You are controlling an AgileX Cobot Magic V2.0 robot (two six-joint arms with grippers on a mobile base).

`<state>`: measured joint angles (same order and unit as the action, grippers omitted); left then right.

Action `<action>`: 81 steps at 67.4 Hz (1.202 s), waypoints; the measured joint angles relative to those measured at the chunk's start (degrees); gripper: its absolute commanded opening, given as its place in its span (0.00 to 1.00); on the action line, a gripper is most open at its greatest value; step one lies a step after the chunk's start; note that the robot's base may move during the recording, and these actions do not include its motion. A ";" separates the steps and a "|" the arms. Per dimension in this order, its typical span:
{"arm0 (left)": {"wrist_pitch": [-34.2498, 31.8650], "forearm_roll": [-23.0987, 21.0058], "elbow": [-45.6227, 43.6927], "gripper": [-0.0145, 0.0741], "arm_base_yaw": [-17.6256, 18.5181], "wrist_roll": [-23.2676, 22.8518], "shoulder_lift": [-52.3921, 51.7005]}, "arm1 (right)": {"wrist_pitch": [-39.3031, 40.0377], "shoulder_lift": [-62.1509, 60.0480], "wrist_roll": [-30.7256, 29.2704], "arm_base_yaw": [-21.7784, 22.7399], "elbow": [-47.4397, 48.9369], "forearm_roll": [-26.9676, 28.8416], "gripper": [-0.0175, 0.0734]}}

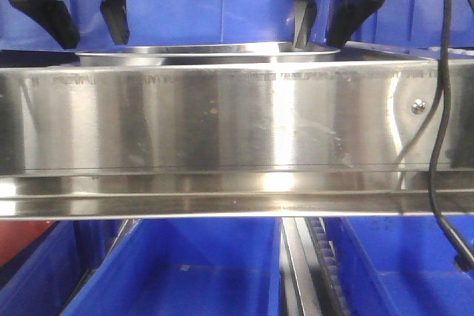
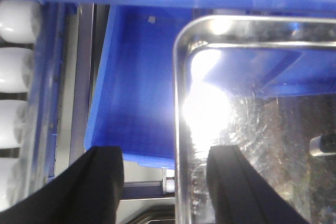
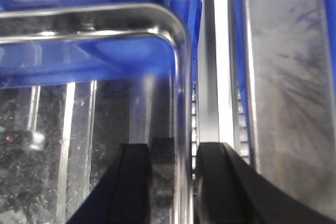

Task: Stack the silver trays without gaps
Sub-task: 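Close both grippers on the tray rims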

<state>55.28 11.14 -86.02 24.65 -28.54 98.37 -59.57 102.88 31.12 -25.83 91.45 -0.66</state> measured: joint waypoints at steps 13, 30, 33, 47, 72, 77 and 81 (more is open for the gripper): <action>-0.31 -0.11 -0.03 0.48 0.00 0.00 0.90 | -0.22 1.41 0.00 0.00 0.00 0.08 0.35; 0.49 -0.65 -0.03 0.48 0.00 0.00 3.24 | -0.33 2.06 0.00 0.00 0.00 0.08 0.35; 0.69 -0.76 -0.03 0.48 0.00 0.00 3.26 | -0.33 2.06 0.00 0.00 0.00 0.08 0.35; 0.72 -0.88 -0.03 0.44 0.00 0.00 3.36 | -0.33 2.06 0.00 0.00 0.00 0.08 0.35; 0.72 -1.45 -0.13 0.39 0.00 0.00 3.61 | -0.33 2.06 0.00 0.00 0.00 0.08 0.30; 0.61 -1.58 -0.13 0.29 0.00 0.00 3.61 | -0.33 2.06 0.00 0.00 0.00 0.08 0.20; 0.51 -1.68 -0.13 0.19 0.00 0.00 3.61 | -0.42 2.06 0.00 0.00 0.00 0.08 0.16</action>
<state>55.79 9.47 -86.15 24.65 -28.54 101.97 -59.99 104.94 31.12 -25.83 91.45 -0.57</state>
